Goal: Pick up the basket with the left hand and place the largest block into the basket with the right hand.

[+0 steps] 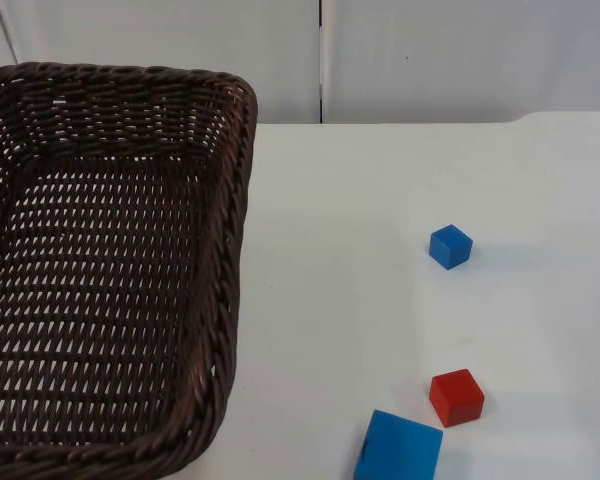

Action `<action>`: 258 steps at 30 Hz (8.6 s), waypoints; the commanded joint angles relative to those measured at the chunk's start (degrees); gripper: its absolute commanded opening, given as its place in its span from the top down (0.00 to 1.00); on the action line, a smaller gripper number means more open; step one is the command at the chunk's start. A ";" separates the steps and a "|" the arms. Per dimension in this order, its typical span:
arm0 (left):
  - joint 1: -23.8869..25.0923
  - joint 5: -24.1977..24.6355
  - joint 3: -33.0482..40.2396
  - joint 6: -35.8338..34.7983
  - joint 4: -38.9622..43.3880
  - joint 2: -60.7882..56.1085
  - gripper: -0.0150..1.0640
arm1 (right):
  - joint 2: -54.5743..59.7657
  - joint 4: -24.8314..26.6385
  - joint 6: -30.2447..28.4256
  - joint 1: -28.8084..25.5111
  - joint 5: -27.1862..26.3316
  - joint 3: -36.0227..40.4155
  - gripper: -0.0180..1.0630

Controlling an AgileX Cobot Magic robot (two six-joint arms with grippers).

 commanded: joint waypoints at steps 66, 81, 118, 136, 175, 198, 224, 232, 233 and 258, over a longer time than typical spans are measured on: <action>0.26 0.42 0.09 0.03 -4.34 -0.58 0.99 | 62.47 -3.36 -0.66 45.89 -22.20 -13.10 0.01; 0.26 0.30 0.09 0.03 -4.34 -0.58 0.99 | 66.57 -4.98 0.26 45.89 -25.58 -14.29 0.05; 0.26 0.41 0.09 0.03 -4.34 -0.58 0.99 | 58.31 -2.43 0.26 45.79 -16.27 -14.29 0.99; 0.26 0.41 0.09 0.03 -5.23 -0.58 0.99 | 29.14 -14.37 6.26 45.79 -12.30 -14.29 0.99; 0.26 0.52 0.09 0.03 -5.90 -0.58 0.99 | 26.72 -12.29 12.26 45.79 -29.24 -14.29 0.99; 0.26 0.63 0.09 0.03 -6.05 -0.58 0.99 | 58.01 -11.30 10.16 45.79 -17.25 -45.57 0.99; 0.26 0.63 0.09 0.03 -6.16 -0.58 0.99 | 75.39 -11.32 10.11 45.79 -11.77 -63.18 0.75; 0.26 0.63 0.09 0.03 -6.28 -0.58 0.99 | 74.13 -11.45 10.11 45.79 -11.31 -63.41 0.09; 0.26 0.63 0.09 0.03 -6.28 -0.58 0.99 | 73.45 -11.45 10.11 45.79 -10.88 -63.42 0.03; 0.26 0.73 0.09 0.03 -6.27 -0.58 0.99 | 54.15 -14.28 11.19 45.71 1.21 -58.13 0.01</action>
